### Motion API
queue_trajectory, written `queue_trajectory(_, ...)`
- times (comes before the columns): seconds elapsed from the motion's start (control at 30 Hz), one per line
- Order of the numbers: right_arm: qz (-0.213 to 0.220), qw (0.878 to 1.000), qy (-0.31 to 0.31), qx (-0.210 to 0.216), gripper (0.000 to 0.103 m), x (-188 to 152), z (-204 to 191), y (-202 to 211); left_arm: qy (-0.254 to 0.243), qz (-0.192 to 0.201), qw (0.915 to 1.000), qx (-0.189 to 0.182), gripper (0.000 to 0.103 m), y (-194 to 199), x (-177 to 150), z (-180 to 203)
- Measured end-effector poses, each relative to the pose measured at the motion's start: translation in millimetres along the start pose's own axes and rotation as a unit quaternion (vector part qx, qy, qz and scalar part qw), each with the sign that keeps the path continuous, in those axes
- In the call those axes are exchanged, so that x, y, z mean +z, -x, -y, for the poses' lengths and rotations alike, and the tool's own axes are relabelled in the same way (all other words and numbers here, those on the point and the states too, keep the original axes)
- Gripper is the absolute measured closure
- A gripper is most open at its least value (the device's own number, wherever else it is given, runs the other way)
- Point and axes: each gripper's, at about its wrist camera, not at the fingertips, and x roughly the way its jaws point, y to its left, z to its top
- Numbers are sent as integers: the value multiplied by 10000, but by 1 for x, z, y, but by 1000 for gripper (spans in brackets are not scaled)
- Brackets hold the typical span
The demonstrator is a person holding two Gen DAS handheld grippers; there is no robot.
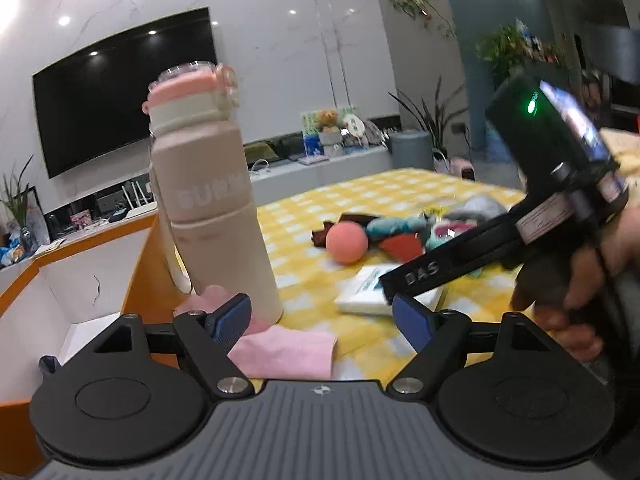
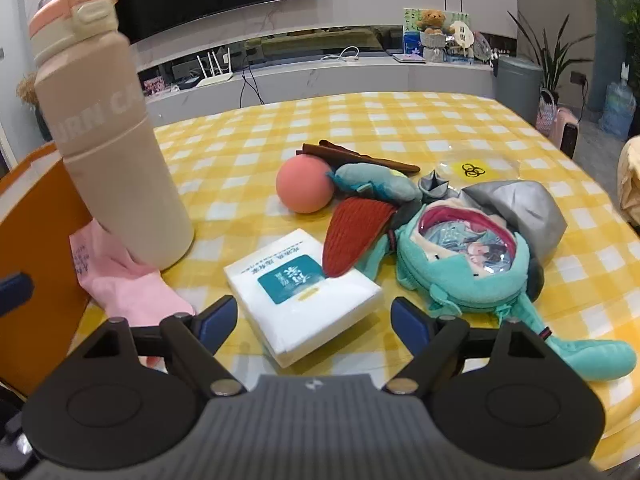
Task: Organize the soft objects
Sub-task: 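Move both grippers back from the box to the pile on the table, then grasp the pink cloth with the left gripper while the right gripper grasps the white tissue pack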
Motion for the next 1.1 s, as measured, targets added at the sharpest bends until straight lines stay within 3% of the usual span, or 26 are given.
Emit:
queue_trajectory(0.13, -217, 9990, -382, 10, 24, 3, 9, -8, -249, -153, 9996, -52, 8, -17, 4, 10)
queue_trajectory(0.17, -304, 9984, -473, -30, 34, 3, 9, -12, -210, -267, 9994, -52, 8, -25, 5, 11)
queue_trajectory(0.27, -463, 9969, -621, 116, 52, 4, 8, -20, -157, -562, 9983, 3, 10, -40, 2, 12)
queue_trajectory(0.47, -318, 9970, -682, 160, 72, 6, 11, -9, -137, -775, 9966, 256, 14, -54, -5, 7)
queue_trajectory(0.63, -107, 9967, -718, 354, 76, 9, 11, 5, 235, -1048, 9937, 305, 20, -68, -8, -1)
queue_trajectory(0.77, 1, 9963, -699, 500, 76, 10, 11, 13, 727, -1159, 9906, -20, 27, -76, -9, -12)
queue_trajectory(0.87, 91, 9958, -729, 544, 76, 11, 14, 19, 847, -1306, 9878, 94, 50, -83, -14, -16)
queue_trajectory(0.97, 203, 9946, -773, 667, 76, 9, 16, 26, 956, -1272, 9872, 95, 62, -83, -18, -19)
queue_trajectory(1.07, 276, 9942, -746, 729, 76, 9, 16, 30, 709, -1322, 9887, 8, 72, -81, -16, -18)
queue_trajectory(1.1, 307, 9942, -740, 710, 76, 9, 16, 31, 636, -1358, 9887, 18, 86, -78, -16, -19)
